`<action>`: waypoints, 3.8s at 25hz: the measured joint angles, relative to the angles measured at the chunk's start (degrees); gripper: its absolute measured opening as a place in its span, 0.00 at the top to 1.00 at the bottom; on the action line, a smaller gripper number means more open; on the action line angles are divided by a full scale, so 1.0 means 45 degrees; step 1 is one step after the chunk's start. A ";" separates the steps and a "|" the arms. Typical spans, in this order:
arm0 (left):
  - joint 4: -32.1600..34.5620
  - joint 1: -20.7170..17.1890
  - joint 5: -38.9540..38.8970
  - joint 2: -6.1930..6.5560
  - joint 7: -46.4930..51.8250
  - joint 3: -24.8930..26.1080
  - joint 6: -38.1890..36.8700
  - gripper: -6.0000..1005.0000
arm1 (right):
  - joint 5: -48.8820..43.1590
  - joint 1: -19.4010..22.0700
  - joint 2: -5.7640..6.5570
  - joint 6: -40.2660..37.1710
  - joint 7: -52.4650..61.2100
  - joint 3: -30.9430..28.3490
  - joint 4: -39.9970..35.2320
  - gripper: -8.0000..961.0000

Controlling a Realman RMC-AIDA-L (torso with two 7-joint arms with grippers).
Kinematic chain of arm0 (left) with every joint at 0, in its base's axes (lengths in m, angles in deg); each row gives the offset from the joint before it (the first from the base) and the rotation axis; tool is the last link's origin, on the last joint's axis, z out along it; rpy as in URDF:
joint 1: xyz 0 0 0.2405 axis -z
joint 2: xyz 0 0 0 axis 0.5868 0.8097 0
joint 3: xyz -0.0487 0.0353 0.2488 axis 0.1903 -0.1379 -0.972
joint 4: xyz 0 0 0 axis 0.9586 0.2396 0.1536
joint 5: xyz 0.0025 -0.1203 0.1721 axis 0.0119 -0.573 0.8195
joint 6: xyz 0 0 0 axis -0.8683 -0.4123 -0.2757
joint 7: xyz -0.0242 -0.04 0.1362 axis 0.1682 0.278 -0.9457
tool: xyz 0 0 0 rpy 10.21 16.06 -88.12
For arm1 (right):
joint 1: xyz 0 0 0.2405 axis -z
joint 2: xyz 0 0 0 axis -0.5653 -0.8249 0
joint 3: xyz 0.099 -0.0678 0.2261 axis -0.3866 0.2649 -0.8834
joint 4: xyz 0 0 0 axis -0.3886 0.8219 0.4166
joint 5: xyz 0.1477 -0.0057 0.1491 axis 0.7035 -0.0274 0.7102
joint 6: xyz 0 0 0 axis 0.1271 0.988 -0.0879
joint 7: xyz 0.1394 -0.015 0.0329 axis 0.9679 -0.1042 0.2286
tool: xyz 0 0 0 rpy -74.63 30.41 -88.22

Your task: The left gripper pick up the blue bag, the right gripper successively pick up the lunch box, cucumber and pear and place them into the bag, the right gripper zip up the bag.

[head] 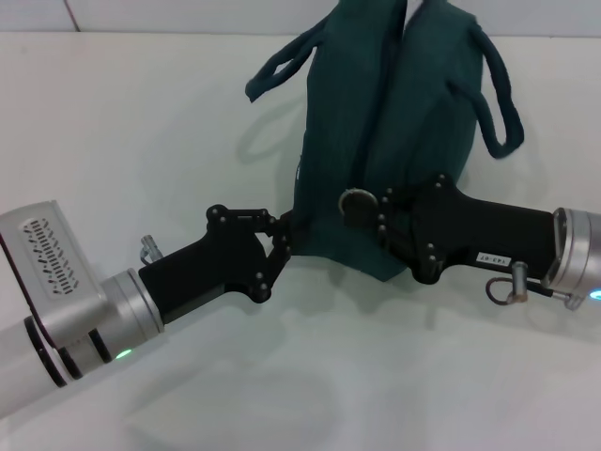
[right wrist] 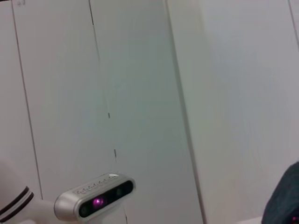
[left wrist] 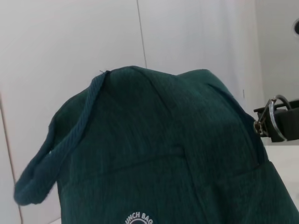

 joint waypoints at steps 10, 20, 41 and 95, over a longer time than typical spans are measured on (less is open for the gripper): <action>0.0018 -0.0004 0.0014 0.0047 -0.0260 -0.0017 0.0333 0.94 | 0.0332 0.0448 -0.0004 0.0004 -0.0030 -0.0157 0.0338 0.98; -0.0080 -0.0104 0.0002 0.0000 -0.0341 -0.0033 0.0505 0.93 | 0.1926 0.0695 0.0002 -0.0100 -0.0397 -0.0222 0.0371 0.98; -0.0096 -0.0272 0.0195 0.0059 -0.0633 -0.0057 0.0772 0.89 | 0.3505 0.0598 0.0002 -0.0712 -0.2559 -0.0701 0.0197 0.98; -0.0065 0.0865 -0.1160 -0.0040 0.2710 -0.0016 -0.2208 0.31 | 0.3552 0.0629 -0.0075 -0.0799 -0.5299 -0.0575 0.0040 0.98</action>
